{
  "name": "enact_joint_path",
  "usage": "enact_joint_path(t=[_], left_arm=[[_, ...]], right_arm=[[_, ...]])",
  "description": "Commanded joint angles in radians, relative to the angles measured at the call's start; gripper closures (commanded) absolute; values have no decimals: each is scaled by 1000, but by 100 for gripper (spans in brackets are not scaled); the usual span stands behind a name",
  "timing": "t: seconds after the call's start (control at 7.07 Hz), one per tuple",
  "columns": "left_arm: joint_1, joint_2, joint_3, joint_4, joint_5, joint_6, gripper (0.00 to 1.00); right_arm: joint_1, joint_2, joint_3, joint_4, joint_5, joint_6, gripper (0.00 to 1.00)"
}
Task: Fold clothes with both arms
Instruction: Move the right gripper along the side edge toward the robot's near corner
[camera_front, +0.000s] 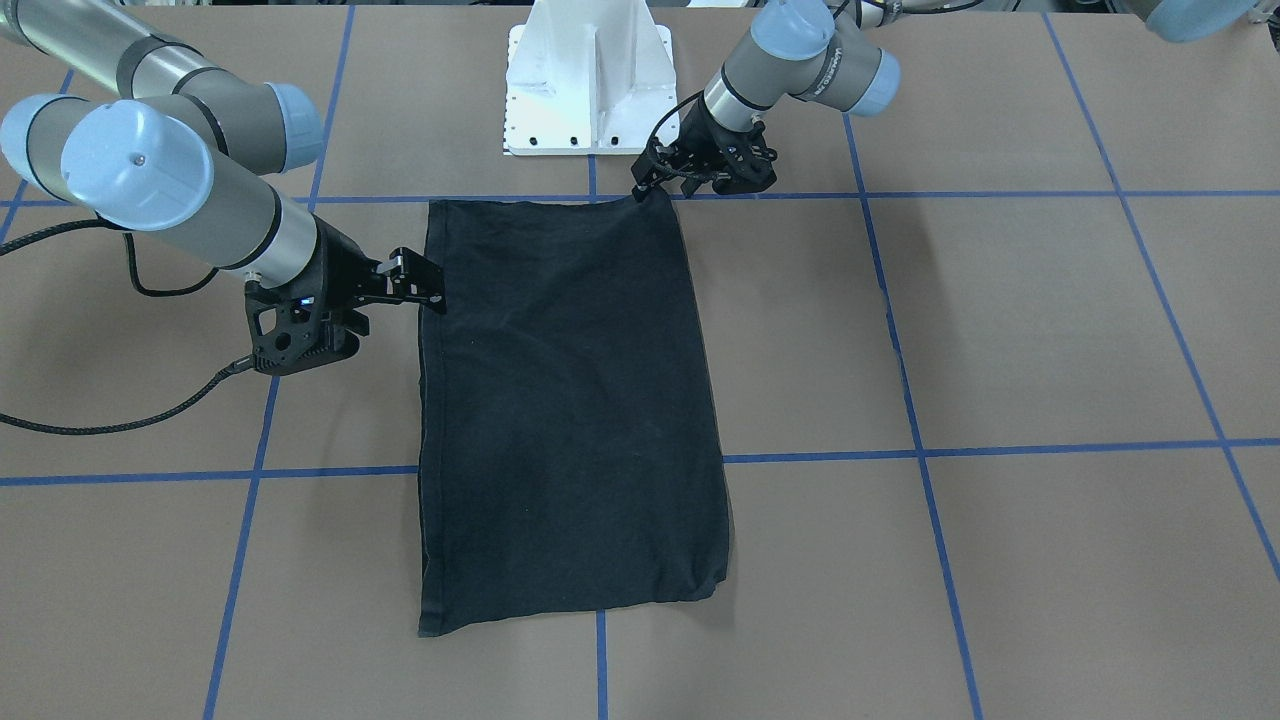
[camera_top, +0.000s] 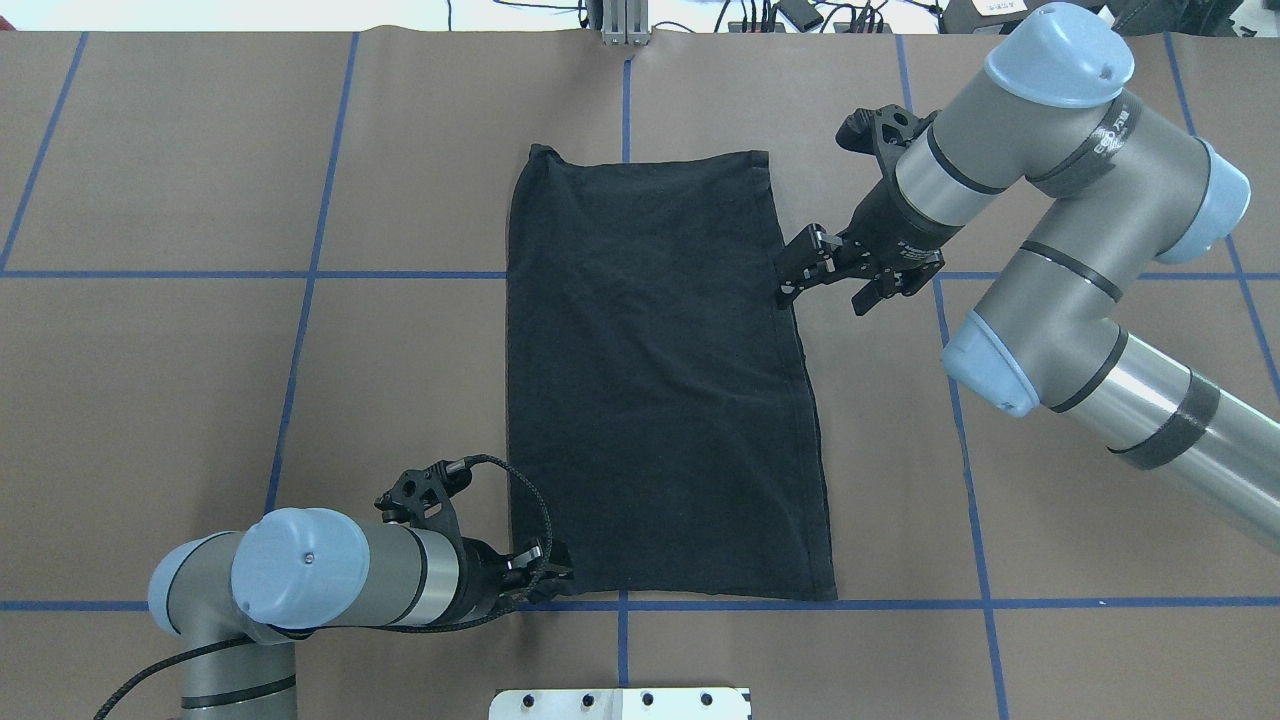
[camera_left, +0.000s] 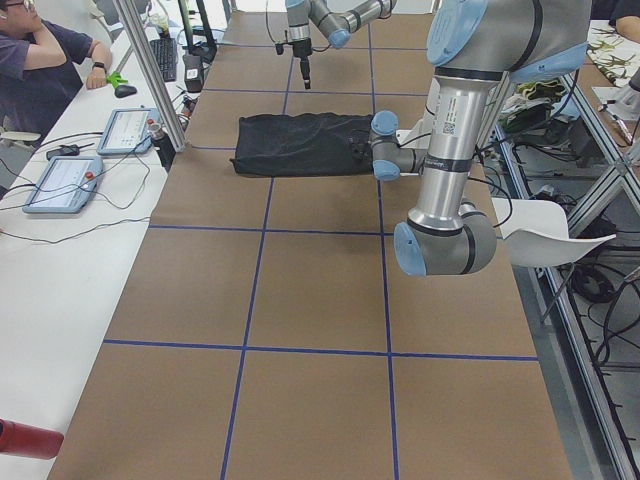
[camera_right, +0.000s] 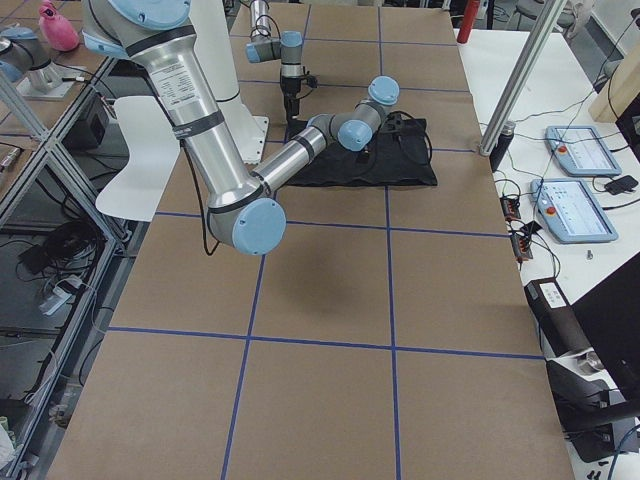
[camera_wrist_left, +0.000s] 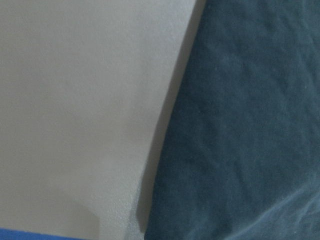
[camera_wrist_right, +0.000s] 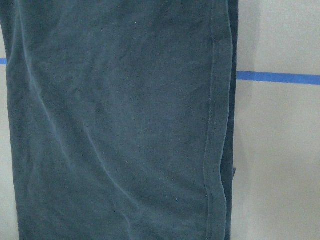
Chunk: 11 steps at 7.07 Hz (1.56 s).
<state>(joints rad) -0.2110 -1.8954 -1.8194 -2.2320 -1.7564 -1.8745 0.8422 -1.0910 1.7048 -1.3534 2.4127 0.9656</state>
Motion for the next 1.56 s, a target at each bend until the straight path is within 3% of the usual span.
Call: enact_joint_path(t=[0.0,1.41], left_arm=[[1,-16,5,0,0,0,30],[-15,-2,5,2,0,5,27]], right_arm=[[0,-1,-1,0,0,-1,0],[-11,2,-8,0,-4,-1,0]])
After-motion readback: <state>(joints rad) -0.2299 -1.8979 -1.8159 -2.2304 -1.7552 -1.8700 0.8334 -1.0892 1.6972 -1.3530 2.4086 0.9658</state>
